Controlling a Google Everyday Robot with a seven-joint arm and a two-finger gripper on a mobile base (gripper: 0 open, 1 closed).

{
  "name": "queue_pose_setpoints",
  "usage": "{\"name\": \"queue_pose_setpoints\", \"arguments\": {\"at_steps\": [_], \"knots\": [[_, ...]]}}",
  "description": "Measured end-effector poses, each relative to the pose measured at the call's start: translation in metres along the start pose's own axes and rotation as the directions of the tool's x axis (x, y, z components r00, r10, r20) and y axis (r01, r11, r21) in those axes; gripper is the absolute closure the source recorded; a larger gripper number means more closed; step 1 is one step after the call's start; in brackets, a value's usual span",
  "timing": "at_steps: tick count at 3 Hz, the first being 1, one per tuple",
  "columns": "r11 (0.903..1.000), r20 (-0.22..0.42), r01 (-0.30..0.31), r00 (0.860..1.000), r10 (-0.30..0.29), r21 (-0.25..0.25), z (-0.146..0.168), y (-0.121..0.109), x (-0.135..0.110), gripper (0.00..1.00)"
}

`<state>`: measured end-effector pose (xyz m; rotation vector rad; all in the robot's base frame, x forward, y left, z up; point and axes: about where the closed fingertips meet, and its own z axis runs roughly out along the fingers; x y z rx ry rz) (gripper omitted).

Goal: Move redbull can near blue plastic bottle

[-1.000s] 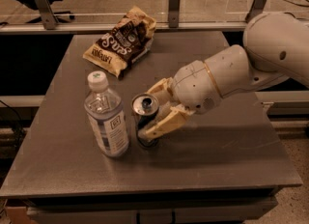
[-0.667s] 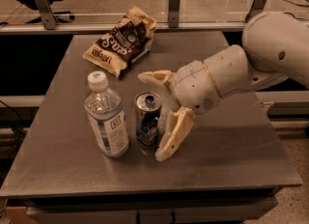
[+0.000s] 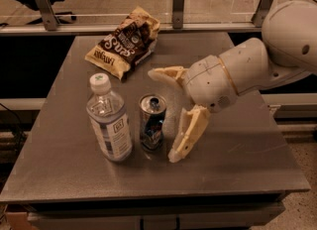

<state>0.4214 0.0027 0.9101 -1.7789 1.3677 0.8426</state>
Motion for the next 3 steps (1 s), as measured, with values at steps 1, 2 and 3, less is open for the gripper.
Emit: {"name": "queue_pose_setpoints", "arguments": {"at_steps": [1,2,3], "knots": [[0.997,-0.06,0.016,0.998,-0.011,0.076,-0.05,0.004,-0.001,0.0],[0.9882,-0.109,0.003,0.994,0.014,0.153,-0.097,0.009,0.025,0.0],[0.9864,-0.115,0.0,0.993,0.019,0.164,-0.103,0.009,0.027,0.0]]}}
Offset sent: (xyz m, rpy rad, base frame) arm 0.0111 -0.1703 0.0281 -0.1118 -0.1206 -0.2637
